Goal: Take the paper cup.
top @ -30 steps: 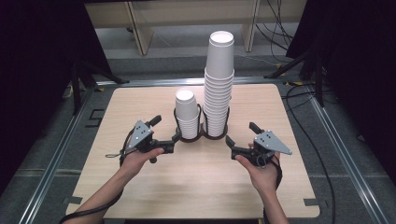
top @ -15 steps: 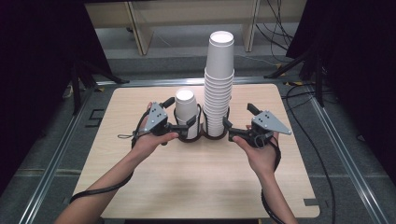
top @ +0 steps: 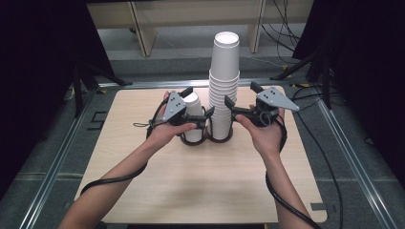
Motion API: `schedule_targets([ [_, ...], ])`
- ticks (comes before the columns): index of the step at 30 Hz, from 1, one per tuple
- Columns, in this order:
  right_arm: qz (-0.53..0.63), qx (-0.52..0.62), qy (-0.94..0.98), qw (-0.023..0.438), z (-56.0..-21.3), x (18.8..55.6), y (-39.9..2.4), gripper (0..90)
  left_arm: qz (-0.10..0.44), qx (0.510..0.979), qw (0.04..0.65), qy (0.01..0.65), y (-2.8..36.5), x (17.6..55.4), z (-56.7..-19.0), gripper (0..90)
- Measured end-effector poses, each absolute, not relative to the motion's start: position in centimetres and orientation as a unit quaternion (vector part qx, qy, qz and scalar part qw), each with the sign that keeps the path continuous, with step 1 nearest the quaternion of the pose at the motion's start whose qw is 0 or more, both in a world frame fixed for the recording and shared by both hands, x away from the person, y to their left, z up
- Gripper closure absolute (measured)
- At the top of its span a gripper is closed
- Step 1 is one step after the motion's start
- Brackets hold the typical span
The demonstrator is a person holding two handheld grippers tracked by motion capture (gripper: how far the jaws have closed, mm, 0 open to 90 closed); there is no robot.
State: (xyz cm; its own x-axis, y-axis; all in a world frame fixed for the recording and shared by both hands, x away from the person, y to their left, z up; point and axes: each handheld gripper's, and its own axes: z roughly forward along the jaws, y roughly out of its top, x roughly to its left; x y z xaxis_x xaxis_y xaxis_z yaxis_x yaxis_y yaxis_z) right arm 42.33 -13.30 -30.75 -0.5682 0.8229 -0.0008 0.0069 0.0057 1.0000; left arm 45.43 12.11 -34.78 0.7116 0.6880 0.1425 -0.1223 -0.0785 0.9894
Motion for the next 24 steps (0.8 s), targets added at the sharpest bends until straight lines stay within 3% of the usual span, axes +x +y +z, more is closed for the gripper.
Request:
schedule_targets([
  [16,0.626,0.319,0.631,0.330,-25.7,46.5,-11.5,3.8,0.303,0.667,0.645,0.217,9.3,48.1,-32.6,1.1],
  [24,0.615,0.318,0.644,0.326,-24.8,48.0,-10.7,4.4,0.301,0.670,0.644,0.215,8.5,49.1,-31.8,3.4],
])
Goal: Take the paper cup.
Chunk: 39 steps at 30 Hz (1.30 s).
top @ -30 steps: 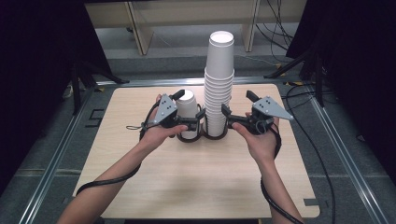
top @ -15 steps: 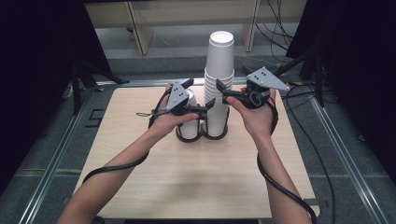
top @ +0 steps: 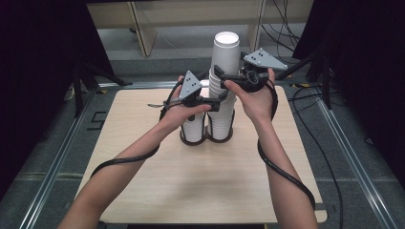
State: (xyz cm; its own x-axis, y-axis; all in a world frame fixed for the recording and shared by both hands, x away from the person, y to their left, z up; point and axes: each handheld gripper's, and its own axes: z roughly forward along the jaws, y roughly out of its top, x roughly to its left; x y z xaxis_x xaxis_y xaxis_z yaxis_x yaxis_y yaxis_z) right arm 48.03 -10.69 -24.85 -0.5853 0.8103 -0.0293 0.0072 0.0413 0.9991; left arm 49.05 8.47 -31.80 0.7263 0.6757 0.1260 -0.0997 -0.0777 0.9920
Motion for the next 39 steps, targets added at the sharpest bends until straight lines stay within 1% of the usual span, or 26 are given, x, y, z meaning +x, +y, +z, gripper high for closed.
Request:
schedule_targets([
  [6,0.610,0.324,0.651,0.315,-24.4,48.8,-10.7,5.4,0.291,0.669,0.647,0.221,8.0,49.7,-31.5,4.4],
  [13,0.605,0.322,0.656,0.315,-24.0,49.5,-10.3,7.9,0.288,0.667,0.649,0.226,7.6,50.1,-31.3,6.6],
  [18,0.606,0.324,0.657,0.311,-23.9,49.8,-10.0,15.3,0.284,0.668,0.649,0.225,7.7,50.2,-31.3,6.8],
  [20,0.606,0.326,0.654,0.314,-23.9,49.9,-10.0,16.2,0.285,0.669,0.649,0.225,7.7,50.1,-31.3,6.9],
  [36,0.626,0.319,0.635,0.320,-22.8,49.5,-10.3,19.2,0.289,0.669,0.647,0.225,7.6,50.1,-31.3,6.7],
  [39,0.635,0.315,0.625,0.328,-22.5,49.4,-10.3,19.6,0.291,0.671,0.645,0.224,7.7,50.1,-31.3,6.7],
])
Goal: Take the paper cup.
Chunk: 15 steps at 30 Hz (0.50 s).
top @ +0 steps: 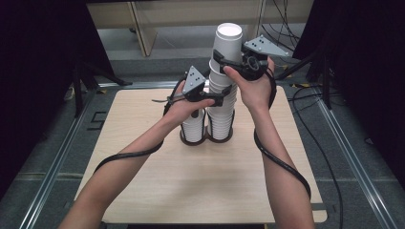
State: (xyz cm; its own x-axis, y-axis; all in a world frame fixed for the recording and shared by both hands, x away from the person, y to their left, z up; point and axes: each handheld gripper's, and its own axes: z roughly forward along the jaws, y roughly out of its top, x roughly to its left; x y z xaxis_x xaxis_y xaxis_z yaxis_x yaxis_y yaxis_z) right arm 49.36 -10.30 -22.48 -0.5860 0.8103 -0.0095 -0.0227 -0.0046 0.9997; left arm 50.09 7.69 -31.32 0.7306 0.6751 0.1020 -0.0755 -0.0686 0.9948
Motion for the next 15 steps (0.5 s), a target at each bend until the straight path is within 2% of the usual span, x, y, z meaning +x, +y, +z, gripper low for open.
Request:
schedule_targets([
  [15,0.671,0.307,0.578,0.349,-21.1,48.8,-10.4,20.1,0.297,0.674,0.640,0.220,7.7,50.0,-31.2,6.8],
])
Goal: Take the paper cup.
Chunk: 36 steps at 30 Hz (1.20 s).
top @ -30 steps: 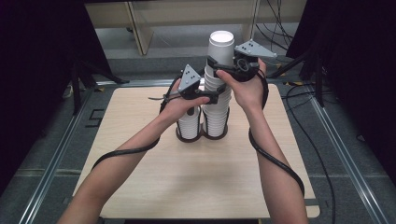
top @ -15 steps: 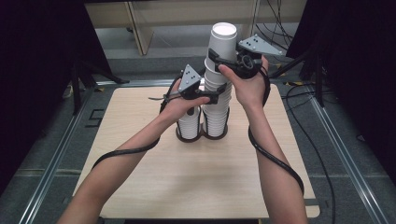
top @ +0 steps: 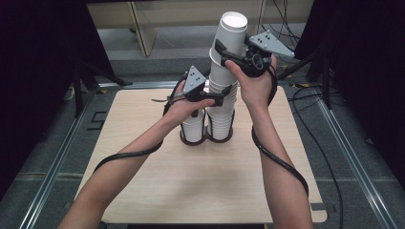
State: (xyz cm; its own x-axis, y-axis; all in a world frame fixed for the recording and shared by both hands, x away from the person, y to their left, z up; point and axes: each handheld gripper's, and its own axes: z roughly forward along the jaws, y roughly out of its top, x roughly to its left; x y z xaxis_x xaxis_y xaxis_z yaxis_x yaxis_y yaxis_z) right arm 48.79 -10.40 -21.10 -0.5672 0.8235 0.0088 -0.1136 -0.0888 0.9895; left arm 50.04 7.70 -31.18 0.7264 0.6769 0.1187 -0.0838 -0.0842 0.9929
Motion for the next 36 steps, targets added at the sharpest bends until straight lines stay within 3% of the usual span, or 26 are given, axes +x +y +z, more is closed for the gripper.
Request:
schedule_targets([
  [26,0.715,0.285,0.518,0.373,-18.9,46.8,-12.4,20.2,0.300,0.676,0.637,0.217,7.8,50.0,-31.2,6.5],
  [36,0.714,0.282,0.515,0.381,-18.8,45.6,-13.3,20.2,0.296,0.671,0.644,0.218,8.2,49.5,-31.1,0.1],
])
